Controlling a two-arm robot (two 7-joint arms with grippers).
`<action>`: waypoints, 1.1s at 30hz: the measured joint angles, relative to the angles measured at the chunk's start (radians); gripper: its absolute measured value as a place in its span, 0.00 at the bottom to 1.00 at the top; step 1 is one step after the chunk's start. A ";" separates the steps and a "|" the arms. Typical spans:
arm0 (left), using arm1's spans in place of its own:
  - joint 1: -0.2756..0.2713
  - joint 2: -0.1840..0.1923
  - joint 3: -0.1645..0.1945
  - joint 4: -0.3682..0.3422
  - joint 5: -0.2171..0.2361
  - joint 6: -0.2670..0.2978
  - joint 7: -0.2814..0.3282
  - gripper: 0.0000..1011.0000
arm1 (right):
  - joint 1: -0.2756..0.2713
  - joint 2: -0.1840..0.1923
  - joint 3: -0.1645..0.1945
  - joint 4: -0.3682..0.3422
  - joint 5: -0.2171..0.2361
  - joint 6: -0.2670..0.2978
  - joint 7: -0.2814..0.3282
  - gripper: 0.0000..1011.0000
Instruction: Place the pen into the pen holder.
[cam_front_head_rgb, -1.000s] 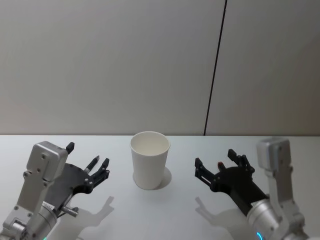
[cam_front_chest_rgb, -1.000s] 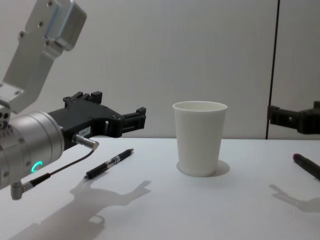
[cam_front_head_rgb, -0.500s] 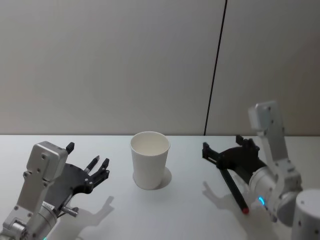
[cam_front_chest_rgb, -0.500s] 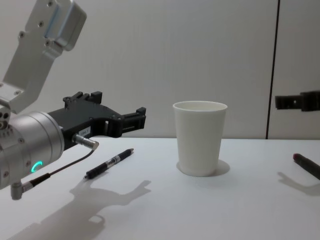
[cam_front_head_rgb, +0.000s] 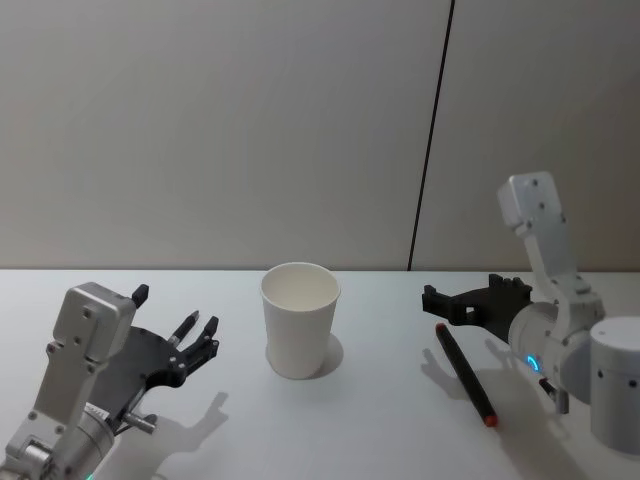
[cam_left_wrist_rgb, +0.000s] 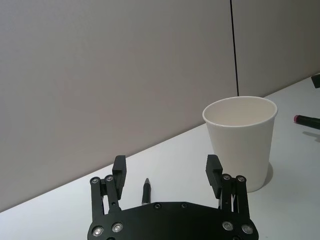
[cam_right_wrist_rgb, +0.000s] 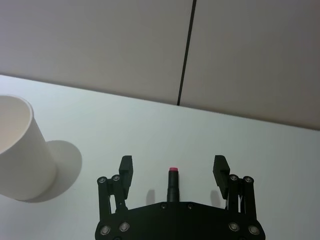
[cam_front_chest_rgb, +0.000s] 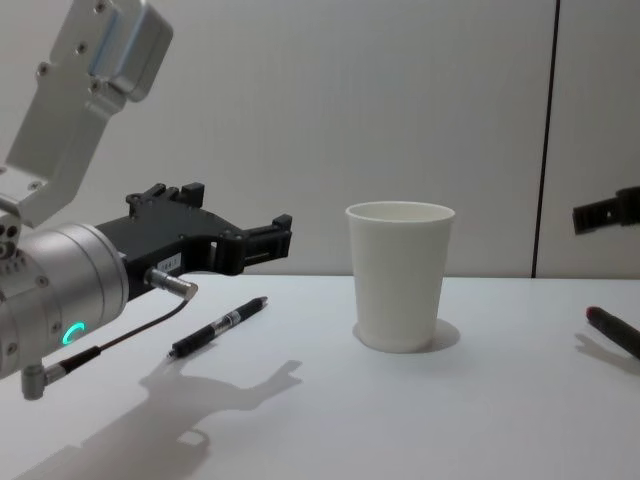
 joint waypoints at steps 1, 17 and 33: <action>0.000 0.000 0.000 0.000 0.000 0.000 0.000 0.99 | 0.005 -0.002 0.001 0.005 0.002 0.013 0.000 0.99; 0.000 0.000 0.000 0.000 0.000 0.000 0.000 0.99 | 0.083 -0.056 0.001 0.139 0.005 0.103 -0.010 0.99; 0.000 0.000 0.000 0.000 0.000 0.000 0.000 0.99 | 0.106 -0.081 -0.017 0.233 -0.019 0.097 -0.014 0.99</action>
